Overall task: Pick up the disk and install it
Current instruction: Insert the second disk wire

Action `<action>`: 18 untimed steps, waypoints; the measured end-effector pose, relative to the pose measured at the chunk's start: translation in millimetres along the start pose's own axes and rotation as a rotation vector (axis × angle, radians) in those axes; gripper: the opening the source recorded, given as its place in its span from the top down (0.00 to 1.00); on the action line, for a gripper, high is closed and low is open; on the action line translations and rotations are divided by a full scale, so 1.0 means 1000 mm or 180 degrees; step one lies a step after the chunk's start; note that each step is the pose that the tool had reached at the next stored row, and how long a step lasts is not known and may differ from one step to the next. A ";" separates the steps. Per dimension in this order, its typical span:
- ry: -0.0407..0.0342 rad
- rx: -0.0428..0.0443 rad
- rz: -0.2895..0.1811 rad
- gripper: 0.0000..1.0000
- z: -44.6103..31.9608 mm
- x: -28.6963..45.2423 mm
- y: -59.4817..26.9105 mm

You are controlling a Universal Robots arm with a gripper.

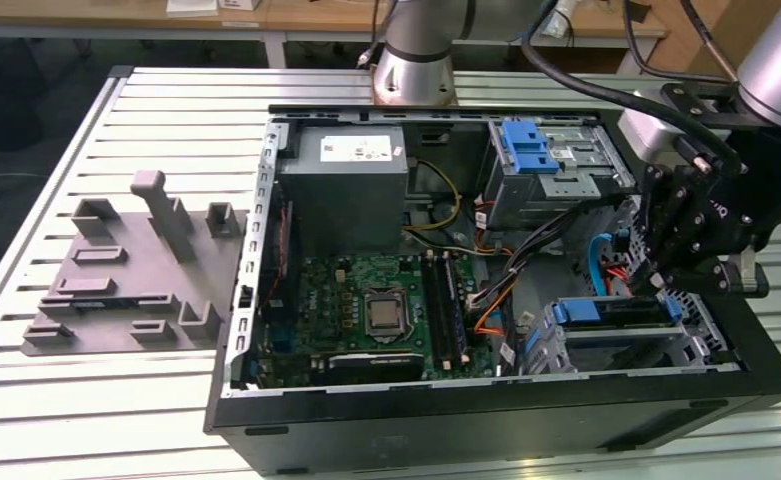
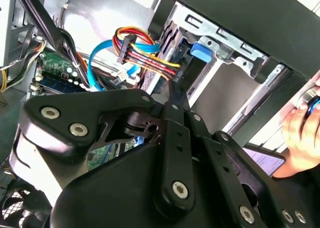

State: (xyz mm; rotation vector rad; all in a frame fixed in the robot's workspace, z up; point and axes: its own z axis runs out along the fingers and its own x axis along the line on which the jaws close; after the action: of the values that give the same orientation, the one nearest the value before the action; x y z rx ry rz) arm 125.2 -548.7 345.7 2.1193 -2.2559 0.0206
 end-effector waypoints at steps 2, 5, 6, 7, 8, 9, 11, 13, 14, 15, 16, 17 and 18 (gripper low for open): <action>0.0001 0.0001 0.0000 0.89 -0.0007 0.0002 0.0009; -0.0001 0.0001 0.0000 0.89 -0.0057 0.0003 0.0011; -0.0001 0.0001 0.0000 0.89 -0.0074 0.0004 0.0011; -0.0001 0.0001 0.0000 0.89 -0.0085 0.0004 0.0013; -0.0001 0.0001 0.0000 0.89 -0.0091 0.0005 0.0015; -0.0002 0.0001 0.0001 0.89 -0.0089 0.0005 0.0020; -0.0001 0.0001 0.0000 0.89 -0.0091 0.0007 0.0058; -0.0001 0.0001 0.0000 0.89 -0.0089 0.0011 0.0109; -0.0001 0.0001 0.0000 0.89 -0.0089 0.0012 0.0130; -0.0001 0.0001 0.0000 0.89 -0.0089 0.0013 0.0143; -0.0001 0.0001 0.0000 0.89 -0.0092 0.0014 0.0151; 0.0000 0.0001 0.0000 0.89 -0.0100 0.0015 0.0154; -0.0001 0.0001 0.0000 0.89 -0.0111 0.0015 0.0156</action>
State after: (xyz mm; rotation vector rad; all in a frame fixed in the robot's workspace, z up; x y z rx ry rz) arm 109.8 -548.7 357.3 2.1197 -2.2561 0.0207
